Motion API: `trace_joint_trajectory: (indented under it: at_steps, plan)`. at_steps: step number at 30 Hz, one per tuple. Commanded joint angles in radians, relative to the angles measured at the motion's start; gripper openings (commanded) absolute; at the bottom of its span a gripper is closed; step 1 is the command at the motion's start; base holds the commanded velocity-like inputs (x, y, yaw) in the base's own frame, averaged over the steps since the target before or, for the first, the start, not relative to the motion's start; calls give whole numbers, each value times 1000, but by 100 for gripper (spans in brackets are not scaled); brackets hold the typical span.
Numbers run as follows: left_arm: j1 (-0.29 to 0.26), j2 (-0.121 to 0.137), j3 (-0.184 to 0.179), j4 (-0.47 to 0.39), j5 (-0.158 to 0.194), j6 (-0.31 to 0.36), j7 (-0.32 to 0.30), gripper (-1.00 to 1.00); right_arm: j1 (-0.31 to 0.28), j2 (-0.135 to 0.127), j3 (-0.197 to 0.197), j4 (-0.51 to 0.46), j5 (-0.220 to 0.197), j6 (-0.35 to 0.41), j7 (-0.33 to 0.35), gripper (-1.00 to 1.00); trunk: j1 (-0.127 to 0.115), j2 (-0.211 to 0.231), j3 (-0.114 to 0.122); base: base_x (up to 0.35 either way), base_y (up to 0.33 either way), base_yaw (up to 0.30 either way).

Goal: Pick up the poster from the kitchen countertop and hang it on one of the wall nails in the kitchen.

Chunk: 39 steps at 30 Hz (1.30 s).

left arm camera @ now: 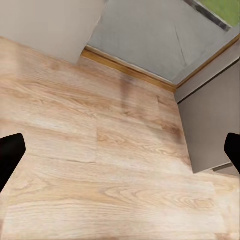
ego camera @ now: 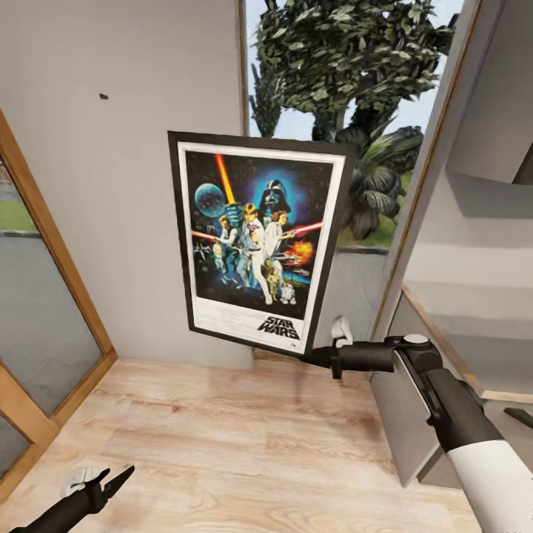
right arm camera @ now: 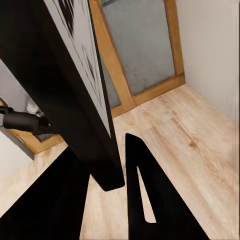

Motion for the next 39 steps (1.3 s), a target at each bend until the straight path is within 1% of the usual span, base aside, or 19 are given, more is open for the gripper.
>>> trace_joint_trajectory:
  at_steps: [1, 4, 5, 6, 10, 11, 13, 16, 18, 20, 21, 27, 28, 29, 31, 33, 36, 39]
  plan:
    - [-1, 1, -8, 1, 7, -6, -1, 100, -8, 0, 2, 3, -9, 12, -9, -100, 1, -2, -2, 24, 23, 0]
    - [-1, 1, -9, 1, 7, -6, -1, 100, -40, 18, 4, 16, -9, 17, -30, -100, 1, -2, -2, 18, 72, 0]
    - [-1, 1, -8, 1, 7, -7, -1, 100, -58, 30, 5, 26, -8, 24, -36, -100, 1, -2, -2, 41, 172, 0]
    - [-1, 1, -8, 1, 7, -7, -1, 100, -66, 36, 5, 31, -7, 31, -38, -100, 1, -2, -2, 48, 195, 0]
    - [-1, 1, -8, 1, 7, -7, -1, 100, -103, 65, 6, 43, -5, 76, -45, -100, 1, -2, -2, 61, 240, 0]
    - [-1, 1, -8, 1, 7, -7, -1, 100, -119, 77, 7, 45, -2, 90, -46, -100, 1, -2, -2, 69, 267, 0]
    - [-1, 1, -8, 1, 7, -7, -1, 100, -142, 92, 7, 48, 0, 102, -48, -100, 1, -2, -2, 71, 274, 0]
    - [-1, 1, -8, 1, 7, -8, -1, 100, -171, 102, 8, 53, 1, 119, -49, -100, 1, -2, -2, 66, 261, 0]
    - [-1, 1, -8, 1, 7, -8, -1, 100, -204, 111, 9, 81, 5, 156, -64, -100, 1, -2, -2, 29, 121, 0]
    - [-1, 1, -8, 1, 7, -8, -1, 100, -224, 118, 9, 107, 6, 167, -83, -100, 1, -2, -2, 11, 47, 0]
    - [-1, 1, -8, 2, 7, -8, -1, 100, -249, 128, 10, 150, 8, 175, -100, -100, 1, -2, -2, 29, 37, 0]
    - [-1, 1, -8, 2, 7, -8, -1, 100, -287, 134, 13, 238, 9, 178, -111, -100, 1, -2, -2, 156, 120, 0]
    - [-1, 1, -8, 2, 7, -8, -1, 100, -295, 135, 28, 258, 15, 178, -112, -100, 1, -2, -2, 208, 167, 0]
    - [-1, 1, -8, 2, 7, -8, -1, 100, -296, 135, 36, 262, 19, 178, -112, -100, 1, -2, -2, 183, 151, 0]
    - [-1, 1, -8, 2, 7, -8, -1, 100, -307, 135, 66, 272, 39, 178, -112, -100, 1, -2, -2, 100, 84, 0]
    - [-1, 1, -8, 2, 7, -8, -1, 100, -316, 136, 85, 276, 50, 178, -110, -100, 1, -2, -2, 41, 34, 0]
    - [-1, 1, -8, 2, 7, -8, -1, 100, -324, 138, 94, 277, 55, 178, -107, -100, 1, -2, -2, 17, 14, 0]
    - [-1, 1, -8, 2, 7, -8, -1, 100, -338, 148, 103, 279, 57, 178, -104, -100, 1, -2, -2, 8, 7, 0]
